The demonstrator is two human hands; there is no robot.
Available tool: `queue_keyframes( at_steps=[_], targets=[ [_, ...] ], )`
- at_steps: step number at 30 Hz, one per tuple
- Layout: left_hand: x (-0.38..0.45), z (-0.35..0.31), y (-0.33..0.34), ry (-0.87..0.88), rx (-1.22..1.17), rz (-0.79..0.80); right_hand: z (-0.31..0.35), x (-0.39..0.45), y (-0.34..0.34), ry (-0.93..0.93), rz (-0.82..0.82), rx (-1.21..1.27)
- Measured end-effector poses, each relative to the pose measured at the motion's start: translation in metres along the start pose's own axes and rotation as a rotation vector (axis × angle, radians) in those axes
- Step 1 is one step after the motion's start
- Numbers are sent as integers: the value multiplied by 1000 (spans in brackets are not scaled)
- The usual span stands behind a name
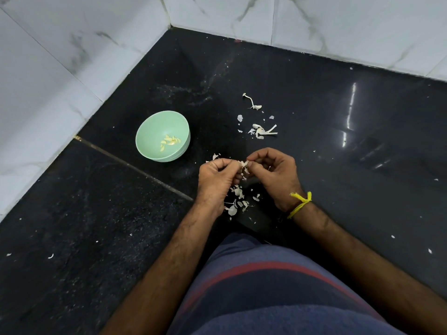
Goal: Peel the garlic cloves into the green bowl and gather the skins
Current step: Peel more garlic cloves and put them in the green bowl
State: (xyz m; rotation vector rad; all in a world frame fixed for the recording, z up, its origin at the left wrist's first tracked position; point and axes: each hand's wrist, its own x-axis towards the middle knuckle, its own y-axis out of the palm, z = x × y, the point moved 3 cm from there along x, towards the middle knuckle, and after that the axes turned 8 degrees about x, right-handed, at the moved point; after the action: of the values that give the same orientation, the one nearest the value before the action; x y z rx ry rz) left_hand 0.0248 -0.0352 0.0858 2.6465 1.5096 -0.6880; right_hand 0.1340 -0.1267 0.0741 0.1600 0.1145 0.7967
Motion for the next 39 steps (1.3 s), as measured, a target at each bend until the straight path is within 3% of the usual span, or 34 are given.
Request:
queue_keyframes(
  at_steps=[3,10,21,33,39],
  targets=[
    [0,4,1,-5,-32,22,-5,-1,-3,32,-20,48],
    [-6,2,-4,169,71,75,0,4,-6,-62,-14,-94],
    [0,4,-10,328,236,-42,6,1,1,-49,109,-126],
    [-2,11,-9,67,-142,118,-8,3,4,391,194,476],
    [-5,4,-5,-32,-274,185,-8,7,6,444,183,524]
  ],
)
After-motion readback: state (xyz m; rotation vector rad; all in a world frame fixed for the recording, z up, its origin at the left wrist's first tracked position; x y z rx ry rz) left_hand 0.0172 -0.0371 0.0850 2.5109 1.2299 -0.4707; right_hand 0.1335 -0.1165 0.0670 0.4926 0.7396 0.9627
